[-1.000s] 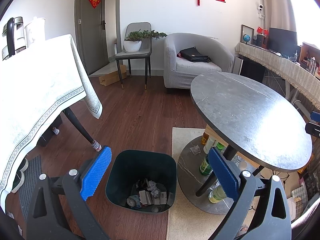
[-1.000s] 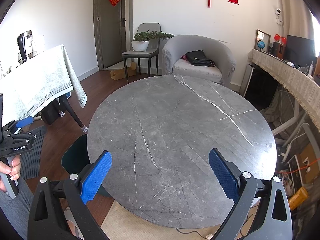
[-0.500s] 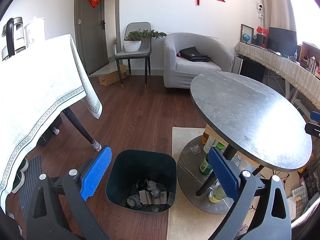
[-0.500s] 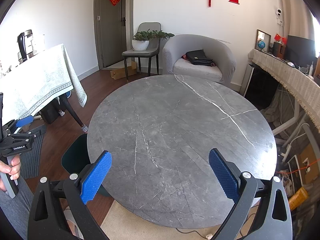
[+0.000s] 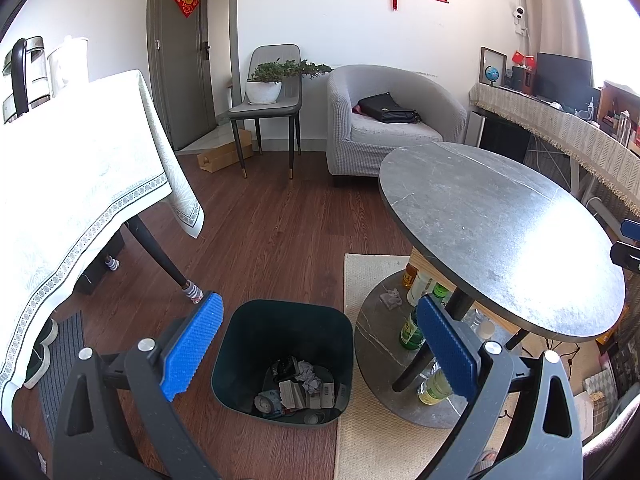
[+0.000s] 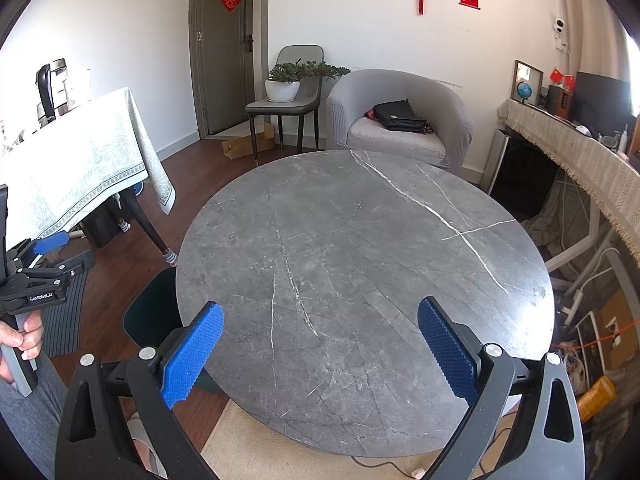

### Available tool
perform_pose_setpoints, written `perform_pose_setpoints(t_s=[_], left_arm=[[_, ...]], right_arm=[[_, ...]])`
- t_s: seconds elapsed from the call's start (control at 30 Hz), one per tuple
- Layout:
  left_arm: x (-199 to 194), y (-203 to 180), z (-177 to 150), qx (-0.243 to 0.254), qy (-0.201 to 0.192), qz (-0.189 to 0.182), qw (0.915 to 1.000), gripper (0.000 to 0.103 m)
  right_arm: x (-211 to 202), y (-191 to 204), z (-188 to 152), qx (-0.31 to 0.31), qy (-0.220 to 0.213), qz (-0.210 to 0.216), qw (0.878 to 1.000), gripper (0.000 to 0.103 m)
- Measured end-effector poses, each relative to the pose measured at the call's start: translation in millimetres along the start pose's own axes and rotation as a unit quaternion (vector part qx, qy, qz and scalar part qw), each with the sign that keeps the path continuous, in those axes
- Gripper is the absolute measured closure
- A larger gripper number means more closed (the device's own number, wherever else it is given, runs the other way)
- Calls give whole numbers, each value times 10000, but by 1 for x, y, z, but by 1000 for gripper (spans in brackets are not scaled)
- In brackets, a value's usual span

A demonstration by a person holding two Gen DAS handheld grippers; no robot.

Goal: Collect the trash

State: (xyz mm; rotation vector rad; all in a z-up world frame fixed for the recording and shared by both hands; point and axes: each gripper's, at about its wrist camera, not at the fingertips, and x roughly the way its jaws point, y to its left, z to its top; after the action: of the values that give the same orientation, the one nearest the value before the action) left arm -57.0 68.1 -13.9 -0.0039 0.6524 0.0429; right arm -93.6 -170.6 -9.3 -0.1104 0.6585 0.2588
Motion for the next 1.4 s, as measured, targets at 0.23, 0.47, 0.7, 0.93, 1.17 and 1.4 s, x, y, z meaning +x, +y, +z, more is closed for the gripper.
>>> perform_pose_setpoints(t_s=[0.23, 0.47, 0.7, 0.93, 1.17, 1.4], left_arm=[[0, 0, 0, -2, -2, -8, 10000, 4], [0, 0, 0, -10, -7, -15, 10000, 4], [0, -1, -1, -6, -6, -26, 10000, 4], [0, -2, -1, 22, -10, -52, 10000, 4], [2, -4, -3, 108, -8, -54, 9999, 4], [3, -2, -1, 59, 22, -52, 10000, 4]], right_arm=[[1, 0, 1, -8, 4, -1, 10000, 4], [1, -1, 1, -6, 3, 3, 10000, 4], [1, -1, 1, -27, 5, 9, 10000, 4], [2, -1, 0, -33, 7, 6, 10000, 4], [1, 0, 1, -27, 5, 7, 10000, 4], [1, 0, 1, -29, 14, 5, 10000, 4]])
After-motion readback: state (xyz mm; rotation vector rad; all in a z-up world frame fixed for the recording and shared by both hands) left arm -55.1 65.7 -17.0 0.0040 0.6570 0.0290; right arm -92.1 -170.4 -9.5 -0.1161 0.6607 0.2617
